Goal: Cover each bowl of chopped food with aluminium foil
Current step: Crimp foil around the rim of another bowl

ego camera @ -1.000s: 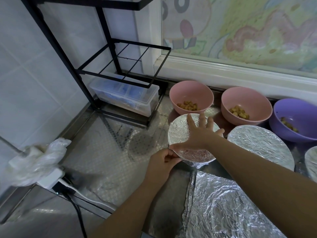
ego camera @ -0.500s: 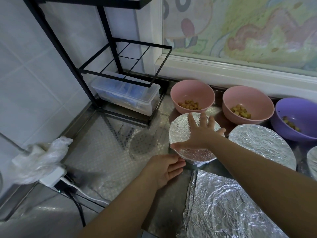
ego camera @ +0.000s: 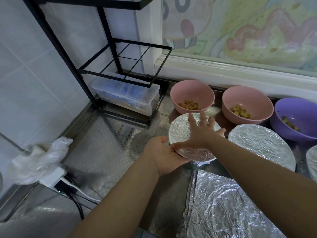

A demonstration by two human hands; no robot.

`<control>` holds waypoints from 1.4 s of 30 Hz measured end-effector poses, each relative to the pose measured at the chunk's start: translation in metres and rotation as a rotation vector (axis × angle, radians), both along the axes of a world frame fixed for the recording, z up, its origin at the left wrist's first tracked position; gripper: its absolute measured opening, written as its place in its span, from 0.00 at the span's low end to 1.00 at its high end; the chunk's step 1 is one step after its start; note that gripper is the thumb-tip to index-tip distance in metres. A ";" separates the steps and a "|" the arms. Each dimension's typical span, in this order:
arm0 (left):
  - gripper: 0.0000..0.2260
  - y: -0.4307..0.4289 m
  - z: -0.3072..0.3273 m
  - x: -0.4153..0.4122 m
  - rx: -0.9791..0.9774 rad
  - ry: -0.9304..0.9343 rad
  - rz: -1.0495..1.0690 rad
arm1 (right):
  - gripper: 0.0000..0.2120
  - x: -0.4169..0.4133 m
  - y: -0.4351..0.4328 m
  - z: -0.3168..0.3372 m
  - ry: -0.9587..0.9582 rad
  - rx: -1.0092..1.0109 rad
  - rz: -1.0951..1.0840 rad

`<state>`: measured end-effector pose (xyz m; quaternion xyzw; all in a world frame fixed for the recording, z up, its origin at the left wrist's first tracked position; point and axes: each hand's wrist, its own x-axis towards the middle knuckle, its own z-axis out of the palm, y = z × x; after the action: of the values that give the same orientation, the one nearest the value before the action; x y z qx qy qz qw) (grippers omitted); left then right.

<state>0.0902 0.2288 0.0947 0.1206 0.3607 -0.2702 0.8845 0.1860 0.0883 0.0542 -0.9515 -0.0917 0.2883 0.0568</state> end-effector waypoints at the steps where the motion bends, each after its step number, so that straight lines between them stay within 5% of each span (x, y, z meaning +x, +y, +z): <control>1: 0.27 -0.001 0.001 0.001 0.007 -0.008 -0.002 | 0.74 0.000 0.000 0.000 0.001 0.001 -0.001; 22: 0.31 0.019 0.005 0.014 0.240 -0.110 -0.307 | 0.71 -0.001 0.000 -0.013 -0.043 -0.050 0.018; 31: 0.34 0.021 -0.016 0.018 0.473 -0.077 -0.171 | 0.70 -0.007 0.000 -0.007 -0.038 0.024 -0.041; 34: 0.17 0.002 -0.031 0.018 0.754 -0.208 -0.055 | 0.68 -0.007 -0.001 0.002 -0.034 0.054 -0.098; 42: 0.21 -0.044 -0.084 0.033 0.981 -0.169 0.242 | 0.62 -0.008 -0.003 0.009 -0.056 0.111 -0.177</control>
<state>0.1236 0.1848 0.0110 0.5004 0.3836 0.0459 0.7749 0.1782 0.0849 0.0631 -0.9590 -0.0245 0.2498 0.1320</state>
